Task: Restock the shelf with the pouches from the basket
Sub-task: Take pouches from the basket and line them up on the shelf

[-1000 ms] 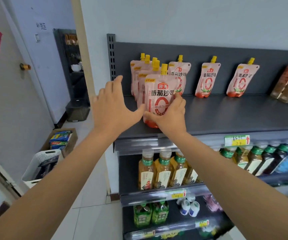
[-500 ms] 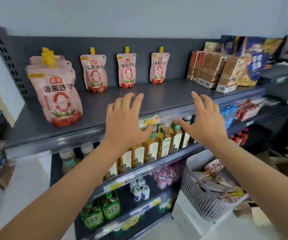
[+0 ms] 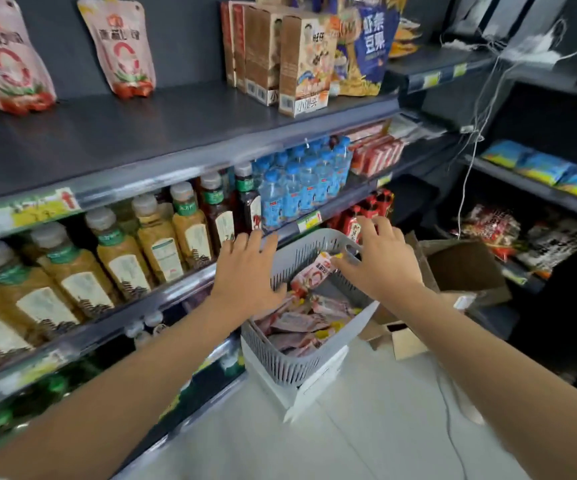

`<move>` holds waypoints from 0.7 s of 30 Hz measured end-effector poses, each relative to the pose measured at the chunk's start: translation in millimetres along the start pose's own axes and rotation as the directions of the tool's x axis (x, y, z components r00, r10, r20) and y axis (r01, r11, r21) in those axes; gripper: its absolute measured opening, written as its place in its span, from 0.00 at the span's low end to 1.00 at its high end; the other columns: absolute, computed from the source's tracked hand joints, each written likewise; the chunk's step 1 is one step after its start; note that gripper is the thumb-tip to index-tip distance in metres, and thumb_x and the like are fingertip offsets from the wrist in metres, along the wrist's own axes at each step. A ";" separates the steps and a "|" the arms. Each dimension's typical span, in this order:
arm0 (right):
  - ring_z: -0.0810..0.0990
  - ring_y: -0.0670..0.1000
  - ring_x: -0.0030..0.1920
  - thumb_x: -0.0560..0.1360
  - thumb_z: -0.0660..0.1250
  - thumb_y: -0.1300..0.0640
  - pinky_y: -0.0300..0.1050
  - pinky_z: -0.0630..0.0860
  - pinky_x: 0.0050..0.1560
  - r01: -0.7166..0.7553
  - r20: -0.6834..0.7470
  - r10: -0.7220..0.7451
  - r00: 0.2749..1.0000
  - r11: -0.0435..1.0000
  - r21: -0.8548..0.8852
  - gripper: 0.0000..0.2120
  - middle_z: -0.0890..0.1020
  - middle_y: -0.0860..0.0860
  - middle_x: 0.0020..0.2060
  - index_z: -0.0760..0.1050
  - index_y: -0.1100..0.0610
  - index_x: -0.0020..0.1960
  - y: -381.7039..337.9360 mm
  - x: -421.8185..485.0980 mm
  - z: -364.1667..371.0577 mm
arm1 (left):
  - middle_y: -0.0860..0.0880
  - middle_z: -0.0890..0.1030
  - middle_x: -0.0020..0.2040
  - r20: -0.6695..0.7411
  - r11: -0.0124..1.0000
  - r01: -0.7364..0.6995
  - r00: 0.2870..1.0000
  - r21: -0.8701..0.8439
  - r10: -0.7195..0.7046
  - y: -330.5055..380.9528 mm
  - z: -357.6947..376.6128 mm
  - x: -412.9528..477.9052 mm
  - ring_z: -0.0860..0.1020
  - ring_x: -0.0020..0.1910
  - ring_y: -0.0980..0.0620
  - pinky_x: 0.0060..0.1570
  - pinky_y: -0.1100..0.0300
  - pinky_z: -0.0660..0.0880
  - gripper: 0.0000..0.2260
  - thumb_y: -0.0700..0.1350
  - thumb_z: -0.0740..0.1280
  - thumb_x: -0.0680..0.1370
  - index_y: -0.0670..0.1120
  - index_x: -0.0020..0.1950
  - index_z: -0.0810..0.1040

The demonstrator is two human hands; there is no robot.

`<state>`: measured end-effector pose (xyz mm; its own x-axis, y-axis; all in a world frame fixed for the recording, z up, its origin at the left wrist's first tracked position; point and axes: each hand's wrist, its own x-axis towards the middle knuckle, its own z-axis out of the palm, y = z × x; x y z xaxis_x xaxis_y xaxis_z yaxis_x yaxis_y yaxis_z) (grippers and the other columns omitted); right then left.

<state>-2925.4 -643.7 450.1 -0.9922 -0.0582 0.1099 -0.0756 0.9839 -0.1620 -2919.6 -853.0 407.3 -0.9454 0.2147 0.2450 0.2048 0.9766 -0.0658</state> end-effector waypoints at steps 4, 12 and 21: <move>0.64 0.59 0.70 0.74 0.64 0.37 0.57 0.69 0.66 -0.019 0.085 0.018 0.996 1.000 0.007 0.37 0.65 0.56 0.71 0.58 0.56 0.75 20.6 30.8 32.5 | 0.44 0.66 0.71 0.091 1.000 -0.024 0.996 0.017 0.022 12.1 35.9 25.4 0.67 0.66 0.42 0.63 0.48 0.65 0.39 0.65 0.62 0.70 0.47 0.75 0.58; 0.65 0.60 0.70 0.75 0.65 0.43 0.57 0.69 0.65 -0.173 0.344 0.140 0.929 0.983 0.066 0.35 0.65 0.57 0.71 0.57 0.56 0.76 39.3 94.4 113.5 | 0.44 0.65 0.69 0.258 0.998 -0.002 0.966 -0.058 0.017 9.1 116.5 82.2 0.67 0.65 0.42 0.62 0.48 0.64 0.38 0.63 0.62 0.72 0.47 0.75 0.56; 0.71 0.61 0.67 0.75 0.67 0.48 0.52 0.72 0.63 -0.468 0.655 0.306 0.691 0.880 0.082 0.33 0.69 0.60 0.69 0.61 0.62 0.73 51.7 126.1 223.7 | 0.43 0.66 0.70 0.421 0.993 0.059 0.907 -0.098 -0.012 15.6 182.5 111.6 0.67 0.67 0.42 0.63 0.49 0.66 0.34 0.60 0.62 0.73 0.46 0.73 0.58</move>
<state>-3076.5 -638.0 236.2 -0.7732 0.1501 -0.6161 0.3896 0.8790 -0.2748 -3068.1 -816.0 257.1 -0.9666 0.1778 -0.1846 0.1726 0.9840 0.0438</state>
